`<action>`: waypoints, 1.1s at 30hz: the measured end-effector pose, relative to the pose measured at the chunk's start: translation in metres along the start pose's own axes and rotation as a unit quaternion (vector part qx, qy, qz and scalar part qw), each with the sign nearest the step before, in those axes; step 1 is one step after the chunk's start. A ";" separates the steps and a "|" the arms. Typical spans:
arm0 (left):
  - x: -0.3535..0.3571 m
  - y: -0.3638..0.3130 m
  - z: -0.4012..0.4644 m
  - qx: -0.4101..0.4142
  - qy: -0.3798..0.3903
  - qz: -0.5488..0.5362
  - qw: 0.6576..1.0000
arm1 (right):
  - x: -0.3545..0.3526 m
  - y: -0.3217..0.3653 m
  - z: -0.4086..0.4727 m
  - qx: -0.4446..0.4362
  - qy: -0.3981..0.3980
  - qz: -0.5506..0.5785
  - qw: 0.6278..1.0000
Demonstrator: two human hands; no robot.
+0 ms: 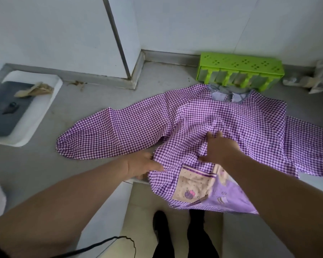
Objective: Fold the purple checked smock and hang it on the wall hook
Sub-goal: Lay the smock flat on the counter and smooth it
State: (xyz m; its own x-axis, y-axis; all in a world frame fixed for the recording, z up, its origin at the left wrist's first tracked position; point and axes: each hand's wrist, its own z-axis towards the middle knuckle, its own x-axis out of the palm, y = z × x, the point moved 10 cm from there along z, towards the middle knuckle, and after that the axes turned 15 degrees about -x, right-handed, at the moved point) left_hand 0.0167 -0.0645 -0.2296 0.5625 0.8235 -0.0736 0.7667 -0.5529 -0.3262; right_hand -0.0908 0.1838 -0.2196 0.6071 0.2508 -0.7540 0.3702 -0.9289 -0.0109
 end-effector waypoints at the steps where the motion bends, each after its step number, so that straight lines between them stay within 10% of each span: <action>1: 0.001 0.006 0.002 0.000 0.000 0.043 0.999 | -0.001 0.000 0.002 -0.002 0.005 0.001 1.000; 21: 0.027 0.059 -0.009 -0.034 -0.052 0.354 0.933 | -0.003 0.004 0.012 0.010 0.018 -0.033 0.999; 28: 0.037 0.097 -0.016 -0.167 0.079 0.405 0.895 | -0.005 0.004 0.013 0.015 0.020 -0.035 0.999; 33: -0.036 0.010 -0.031 0.089 -0.292 0.444 0.842 | -0.002 0.003 0.016 0.012 0.024 -0.033 0.999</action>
State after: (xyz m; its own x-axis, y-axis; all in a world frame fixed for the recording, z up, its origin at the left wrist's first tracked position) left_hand 0.0140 -0.1038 -0.2011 0.6016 0.0452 -0.7976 0.0358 -0.9989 -0.0295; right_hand -0.1019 0.1759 -0.2285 0.6154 0.3231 -0.7189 0.3933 -0.9163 -0.0751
